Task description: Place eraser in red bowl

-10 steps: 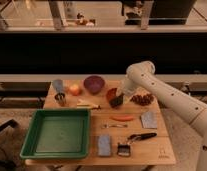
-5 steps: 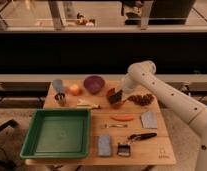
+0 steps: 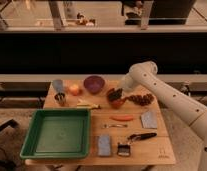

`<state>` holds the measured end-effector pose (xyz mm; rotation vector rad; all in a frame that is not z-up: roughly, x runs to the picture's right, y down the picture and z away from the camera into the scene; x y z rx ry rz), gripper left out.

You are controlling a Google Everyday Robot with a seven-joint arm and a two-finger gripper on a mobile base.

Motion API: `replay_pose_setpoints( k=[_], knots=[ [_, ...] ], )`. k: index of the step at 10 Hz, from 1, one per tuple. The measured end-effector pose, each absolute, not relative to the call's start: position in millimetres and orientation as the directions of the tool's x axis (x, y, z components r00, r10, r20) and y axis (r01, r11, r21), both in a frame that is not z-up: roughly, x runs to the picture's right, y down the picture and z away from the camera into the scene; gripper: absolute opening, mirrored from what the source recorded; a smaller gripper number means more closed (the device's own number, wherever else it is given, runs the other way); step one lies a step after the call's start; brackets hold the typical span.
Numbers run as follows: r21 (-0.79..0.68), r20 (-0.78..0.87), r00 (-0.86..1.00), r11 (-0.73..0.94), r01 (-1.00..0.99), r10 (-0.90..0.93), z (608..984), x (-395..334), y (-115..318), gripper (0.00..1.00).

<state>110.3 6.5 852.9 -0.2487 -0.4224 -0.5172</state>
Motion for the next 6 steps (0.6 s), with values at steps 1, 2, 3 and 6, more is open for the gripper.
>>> replay_pose_setpoints(
  k=[1, 2, 3, 6],
  knots=[
    [-0.123, 0.45, 0.786, 0.842, 0.525, -0.424, 853.0, 109.9, 6.6, 0.0],
    [-0.122, 0.451, 0.784, 0.841, 0.527, -0.426, 853.1, 108.2, 6.2, 0.0],
    [-0.123, 0.451, 0.784, 0.841, 0.527, -0.426, 853.2, 107.9, 6.3, 0.0],
    [-0.123, 0.451, 0.785, 0.841, 0.527, -0.425, 853.0, 108.5, 6.4, 0.0]
  ],
)
